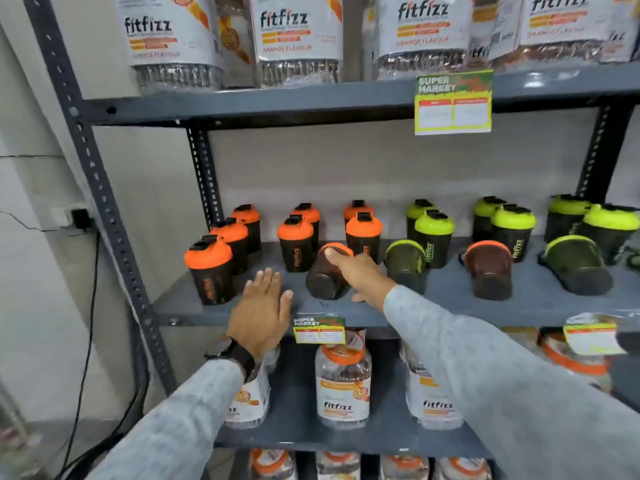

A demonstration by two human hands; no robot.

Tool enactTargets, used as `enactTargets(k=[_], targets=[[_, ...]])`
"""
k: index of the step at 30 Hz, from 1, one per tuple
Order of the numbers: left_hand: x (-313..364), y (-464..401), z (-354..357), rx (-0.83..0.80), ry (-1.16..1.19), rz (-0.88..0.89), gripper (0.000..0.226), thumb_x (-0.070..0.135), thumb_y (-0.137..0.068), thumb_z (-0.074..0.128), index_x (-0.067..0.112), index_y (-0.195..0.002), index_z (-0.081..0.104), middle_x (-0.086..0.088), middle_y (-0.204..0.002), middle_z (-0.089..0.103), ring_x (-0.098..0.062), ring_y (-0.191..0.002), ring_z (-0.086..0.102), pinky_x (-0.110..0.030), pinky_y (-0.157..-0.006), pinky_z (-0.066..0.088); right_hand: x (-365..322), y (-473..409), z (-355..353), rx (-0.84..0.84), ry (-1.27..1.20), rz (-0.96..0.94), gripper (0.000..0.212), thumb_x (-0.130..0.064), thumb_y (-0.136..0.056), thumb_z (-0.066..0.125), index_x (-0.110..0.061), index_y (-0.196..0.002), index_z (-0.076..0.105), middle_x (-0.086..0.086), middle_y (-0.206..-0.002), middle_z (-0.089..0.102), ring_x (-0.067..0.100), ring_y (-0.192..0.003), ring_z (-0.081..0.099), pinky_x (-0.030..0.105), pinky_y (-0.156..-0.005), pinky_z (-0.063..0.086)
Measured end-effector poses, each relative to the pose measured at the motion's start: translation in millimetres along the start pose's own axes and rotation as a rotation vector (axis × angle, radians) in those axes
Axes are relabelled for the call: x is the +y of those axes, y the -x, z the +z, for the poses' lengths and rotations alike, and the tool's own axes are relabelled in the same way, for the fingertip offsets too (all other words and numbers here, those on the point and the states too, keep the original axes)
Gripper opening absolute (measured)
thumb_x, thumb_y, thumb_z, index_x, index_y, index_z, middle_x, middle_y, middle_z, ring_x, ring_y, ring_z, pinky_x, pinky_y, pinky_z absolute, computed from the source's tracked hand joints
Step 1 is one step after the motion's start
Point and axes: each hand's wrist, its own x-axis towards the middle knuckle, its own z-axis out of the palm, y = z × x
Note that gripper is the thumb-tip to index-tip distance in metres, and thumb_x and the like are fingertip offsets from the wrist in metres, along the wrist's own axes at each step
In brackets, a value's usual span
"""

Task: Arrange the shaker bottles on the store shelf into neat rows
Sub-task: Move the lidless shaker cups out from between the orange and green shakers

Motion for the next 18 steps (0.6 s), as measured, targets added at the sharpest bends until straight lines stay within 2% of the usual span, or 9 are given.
enactTargets(k=[2,4,7,9,12,14,16,18], targets=[[-7.3,0.4,5.1,-0.061,-0.007,-0.033,0.077,0.049,-0.099,0.012,0.0,-0.147,0.044,-0.024,-0.155,0.043,-0.037,-0.147,0.036,-0.05,-0.122,0.023,-5.9,-5.5,2.8,-0.023,-0.073,0.085,0.094,-0.067,-0.083,0.07,-0.014,-0.155,0.039,0.011,-0.159,0.042,0.039,-0.135,0.05,0.051,-0.096,0.054],[-12.9,2.2,14.9,-0.041,-0.053,-0.029,0.075,0.048,-0.099,0.013,0.0,-0.14,0.053,-0.024,-0.147,0.054,-0.037,-0.14,0.046,-0.052,-0.119,0.028,-10.5,-14.1,2.7,-0.064,-0.133,0.142,0.09,-0.063,-0.084,0.072,-0.016,-0.154,0.04,0.011,-0.158,0.043,0.04,-0.134,0.051,0.053,-0.102,0.051],[-14.8,2.6,23.0,-0.016,-0.084,-0.023,0.07,0.046,-0.101,0.015,0.004,-0.138,0.058,-0.019,-0.144,0.058,-0.034,-0.139,0.049,-0.052,-0.12,0.029,-15.6,-21.4,7.3,-0.092,-0.158,0.166,0.081,-0.057,-0.085,0.076,-0.015,-0.148,0.047,0.014,-0.149,0.054,0.037,-0.123,0.058,0.047,-0.093,0.049],[-14.3,4.0,23.7,0.008,-0.09,-0.034,0.07,0.046,-0.101,0.016,0.005,-0.138,0.059,-0.017,-0.144,0.059,-0.032,-0.138,0.05,-0.05,-0.12,0.029,-18.6,-22.6,7.6,-0.101,-0.132,0.19,0.074,-0.051,-0.085,0.079,-0.015,-0.143,0.051,0.016,-0.143,0.058,0.039,-0.123,0.06,0.047,-0.088,0.049],[-14.0,7.0,25.4,0.015,-0.074,-0.04,0.068,0.045,-0.102,0.018,0.005,-0.136,0.061,-0.017,-0.142,0.061,-0.032,-0.136,0.053,-0.048,-0.119,0.032,-21.0,-20.3,8.4,-0.08,-0.202,0.213,0.062,-0.038,-0.082,0.083,-0.014,-0.131,0.055,0.014,-0.118,0.067,0.036,-0.11,0.068,0.049,-0.089,0.054],[-14.0,7.3,26.1,0.027,-0.06,-0.043,0.068,0.045,-0.102,0.02,0.004,-0.134,0.063,-0.018,-0.14,0.062,-0.033,-0.134,0.055,-0.048,-0.118,0.034,-21.6,-14.8,11.0,-0.07,-0.286,0.193,0.053,-0.029,-0.079,0.086,-0.014,-0.121,0.058,0.012,-0.103,0.071,0.032,-0.093,0.071,0.045,-0.074,0.058],[-13.7,7.4,26.5,0.023,-0.049,-0.048,0.068,0.046,-0.102,0.02,0.004,-0.133,0.064,-0.018,-0.138,0.063,-0.033,-0.132,0.056,-0.048,-0.117,0.035,-20.4,-11.3,16.8,-0.029,-0.345,0.137,0.055,-0.025,-0.074,0.089,-0.012,-0.119,0.06,0.013,-0.103,0.073,0.031,-0.088,0.072,0.04,-0.064,0.059],[-13.5,7.1,27.2,0.028,-0.046,-0.056,0.068,0.046,-0.102,0.02,0.004,-0.132,0.065,-0.018,-0.137,0.064,-0.033,-0.131,0.057,-0.048,-0.117,0.035,-19.2,-9.6,27.9,0.088,-0.32,0.024,0.073,-0.035,-0.062,0.093,-0.016,-0.123,0.057,0.009,-0.11,0.071,0.029,-0.093,0.071,0.042,-0.067,0.062]])
